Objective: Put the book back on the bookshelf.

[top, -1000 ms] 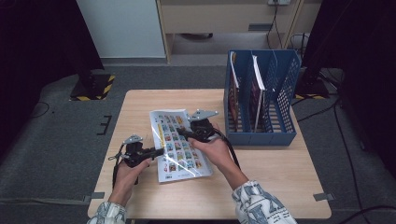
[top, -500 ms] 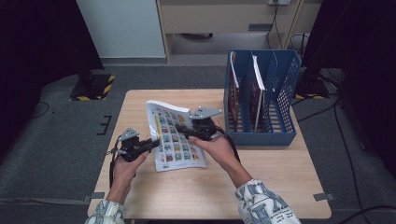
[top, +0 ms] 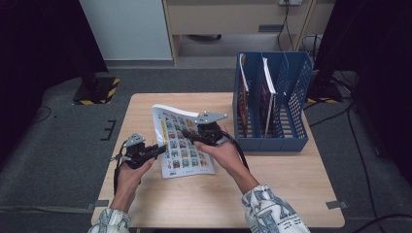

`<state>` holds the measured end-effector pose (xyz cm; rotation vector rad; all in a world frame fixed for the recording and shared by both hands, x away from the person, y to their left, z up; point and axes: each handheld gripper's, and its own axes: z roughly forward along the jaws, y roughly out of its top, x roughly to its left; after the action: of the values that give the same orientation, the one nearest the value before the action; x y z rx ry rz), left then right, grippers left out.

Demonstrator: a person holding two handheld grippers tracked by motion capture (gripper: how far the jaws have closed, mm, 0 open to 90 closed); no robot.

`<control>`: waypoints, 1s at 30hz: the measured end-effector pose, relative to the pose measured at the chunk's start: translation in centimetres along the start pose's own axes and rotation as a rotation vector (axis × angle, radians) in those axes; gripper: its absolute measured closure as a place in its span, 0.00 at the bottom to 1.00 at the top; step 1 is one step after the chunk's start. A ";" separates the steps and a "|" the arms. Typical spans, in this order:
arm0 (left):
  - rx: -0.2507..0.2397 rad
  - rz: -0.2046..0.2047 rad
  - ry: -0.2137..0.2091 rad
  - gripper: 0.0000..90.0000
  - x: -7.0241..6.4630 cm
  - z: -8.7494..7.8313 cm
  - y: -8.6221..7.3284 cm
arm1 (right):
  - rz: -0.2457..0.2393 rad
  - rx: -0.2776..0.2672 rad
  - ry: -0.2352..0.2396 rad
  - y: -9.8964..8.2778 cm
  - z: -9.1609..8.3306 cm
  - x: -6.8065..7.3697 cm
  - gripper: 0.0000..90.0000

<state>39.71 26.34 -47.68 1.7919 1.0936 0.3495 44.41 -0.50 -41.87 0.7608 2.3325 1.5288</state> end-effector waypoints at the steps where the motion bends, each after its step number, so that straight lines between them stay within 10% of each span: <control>1: 0.001 0.000 0.004 0.83 -0.1 0.0 0.0 | -0.003 0.000 -0.010 0.0 0.0 0.0 0.82; 11: -0.021 0.008 0.069 0.60 0.2 0.7 -1.1 | 0.000 -0.050 0.007 -0.5 -0.2 0.1 0.82; 17: 0.037 -0.006 0.020 0.49 1.0 1.7 -2.4 | 0.002 -0.073 0.016 -0.7 -0.5 0.1 0.82; 23: 0.083 -0.009 -0.060 0.50 1.1 2.4 -3.0 | 0.014 -0.099 0.023 -0.8 -0.7 -0.1 0.82; 30: 0.076 -0.036 -0.082 0.74 1.6 2.2 -2.7 | -0.004 -0.135 0.035 -0.4 -0.8 0.3 0.82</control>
<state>40.61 26.69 -51.40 1.8352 1.0923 0.2135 43.71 -1.09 -41.85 0.7010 2.2257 1.6907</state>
